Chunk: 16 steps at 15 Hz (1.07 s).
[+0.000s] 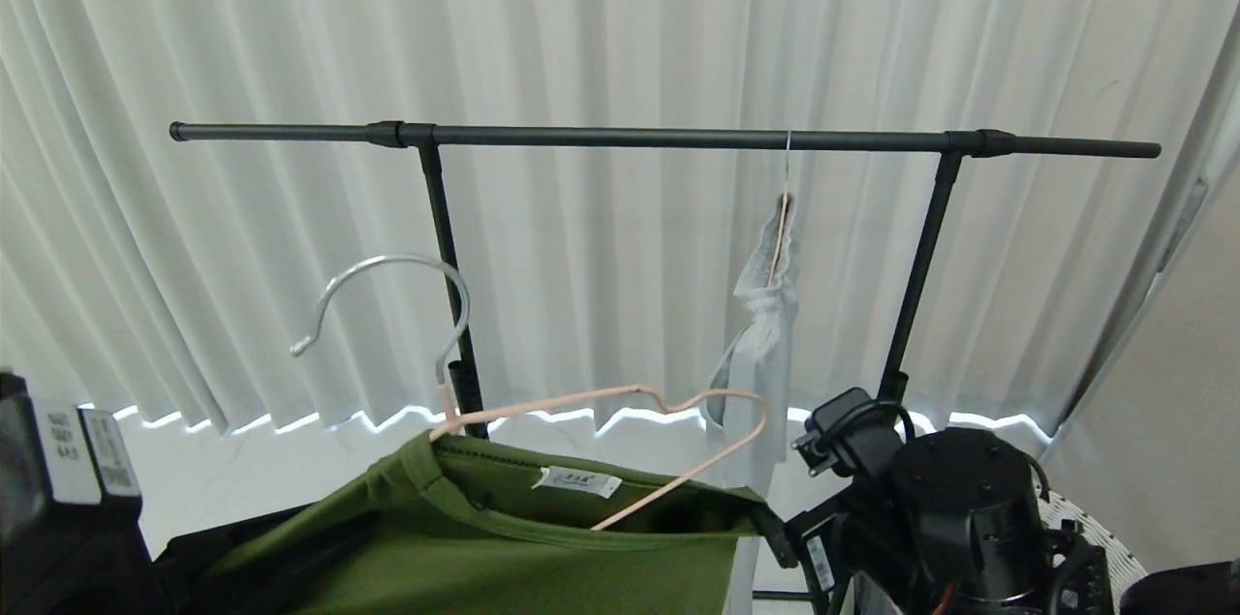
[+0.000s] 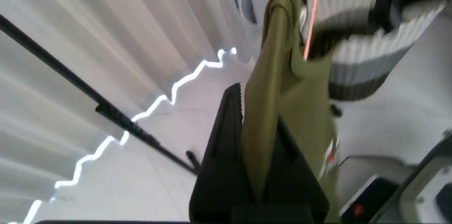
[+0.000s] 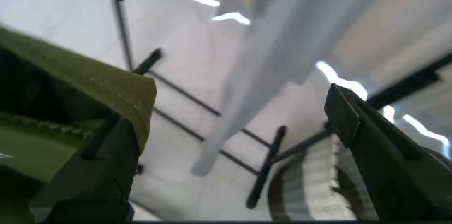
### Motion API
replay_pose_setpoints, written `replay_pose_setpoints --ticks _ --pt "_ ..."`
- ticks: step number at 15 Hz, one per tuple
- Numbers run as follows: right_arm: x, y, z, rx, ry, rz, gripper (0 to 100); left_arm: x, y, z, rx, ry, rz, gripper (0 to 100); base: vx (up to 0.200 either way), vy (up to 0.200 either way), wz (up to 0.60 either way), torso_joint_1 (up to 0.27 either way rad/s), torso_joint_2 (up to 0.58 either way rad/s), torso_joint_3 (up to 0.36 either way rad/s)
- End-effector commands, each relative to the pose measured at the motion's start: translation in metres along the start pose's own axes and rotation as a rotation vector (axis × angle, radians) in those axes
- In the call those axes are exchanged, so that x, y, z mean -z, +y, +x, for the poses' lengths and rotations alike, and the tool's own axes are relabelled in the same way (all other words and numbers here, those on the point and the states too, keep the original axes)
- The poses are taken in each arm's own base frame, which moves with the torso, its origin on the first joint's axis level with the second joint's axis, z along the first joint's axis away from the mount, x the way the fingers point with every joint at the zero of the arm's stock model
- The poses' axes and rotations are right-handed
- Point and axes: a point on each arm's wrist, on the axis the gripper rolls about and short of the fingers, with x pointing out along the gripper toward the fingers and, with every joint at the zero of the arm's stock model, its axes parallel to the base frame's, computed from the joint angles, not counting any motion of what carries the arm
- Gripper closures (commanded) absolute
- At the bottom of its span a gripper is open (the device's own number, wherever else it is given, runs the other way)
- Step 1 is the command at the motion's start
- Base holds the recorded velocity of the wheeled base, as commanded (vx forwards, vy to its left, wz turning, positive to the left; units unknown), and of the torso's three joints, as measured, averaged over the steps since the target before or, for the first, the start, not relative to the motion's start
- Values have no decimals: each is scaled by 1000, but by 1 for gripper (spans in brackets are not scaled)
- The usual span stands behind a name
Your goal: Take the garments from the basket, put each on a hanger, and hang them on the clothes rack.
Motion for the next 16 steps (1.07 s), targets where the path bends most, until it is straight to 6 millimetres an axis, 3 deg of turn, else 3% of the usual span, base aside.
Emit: replay_pose_setpoints --ticks 1,4,11,15,16 --pt "-10 -20 -3 57 -36 35 0 21 -4 -7 6 23 30 100 0 0 0 0 0 0" --pt "-19 -26 -11 65 -72 49 0 33 -8 -6 14 56 55 100 0 0 0 0 0 0" --pt "-29 -29 -26 32 -129 -4 0 38 -9 7 -58 156 74 100 0 0 0 0 0 0" --pt "-24 -2 -45 -137 -144 -59 0 37 -8 7 -63 156 64 100 0 0 0 0 0 0" --pt "-18 8 -58 -225 -147 -88 0 37 -7 8 -79 161 56 100 0 0 0 0 0 0"
